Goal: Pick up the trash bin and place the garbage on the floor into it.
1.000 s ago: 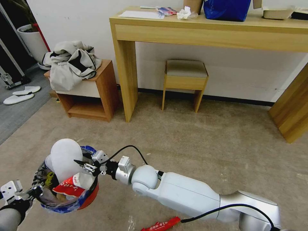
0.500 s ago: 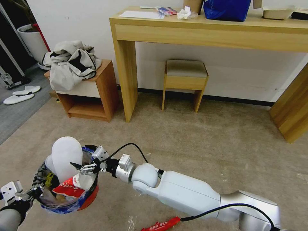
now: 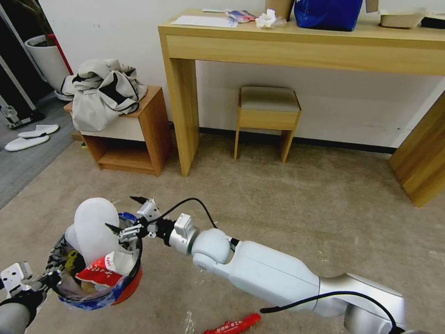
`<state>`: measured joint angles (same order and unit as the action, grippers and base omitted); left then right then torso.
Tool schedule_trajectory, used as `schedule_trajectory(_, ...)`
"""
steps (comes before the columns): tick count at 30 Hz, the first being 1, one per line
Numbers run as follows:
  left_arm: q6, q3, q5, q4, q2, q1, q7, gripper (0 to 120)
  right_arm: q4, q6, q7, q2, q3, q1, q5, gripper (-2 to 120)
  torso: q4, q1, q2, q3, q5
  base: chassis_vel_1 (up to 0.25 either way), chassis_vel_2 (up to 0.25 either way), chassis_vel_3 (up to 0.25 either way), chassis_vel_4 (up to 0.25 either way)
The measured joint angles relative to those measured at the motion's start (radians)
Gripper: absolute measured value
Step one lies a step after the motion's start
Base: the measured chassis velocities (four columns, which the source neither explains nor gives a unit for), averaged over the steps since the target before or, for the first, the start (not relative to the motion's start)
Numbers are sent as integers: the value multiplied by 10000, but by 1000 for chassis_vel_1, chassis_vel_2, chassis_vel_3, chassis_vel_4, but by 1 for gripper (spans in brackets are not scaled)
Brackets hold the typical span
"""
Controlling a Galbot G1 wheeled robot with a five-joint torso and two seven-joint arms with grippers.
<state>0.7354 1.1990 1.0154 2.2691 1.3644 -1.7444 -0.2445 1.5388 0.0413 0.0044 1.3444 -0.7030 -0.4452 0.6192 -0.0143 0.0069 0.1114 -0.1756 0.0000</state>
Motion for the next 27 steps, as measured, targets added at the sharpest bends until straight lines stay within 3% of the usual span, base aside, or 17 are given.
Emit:
schedule_trajectory(9,0,16,1,23,45,-22,0,0,-16,-1,47,-44,531,8,-22,100,1,0,0,0,0,0,0,0,0)
schedule_trajectory(18,1,87,33,46,28,-18,-6,0,206,27,22,-465,1932,375,209,100,0,0,0,0,0,0,0,0,0)
schedule_trajectory(27,1,107,38,46,7,-44,-14,0,235,999,-1140,-2758,2299,975,-172,100,-4,0,0,0,2,0,0,0,0)
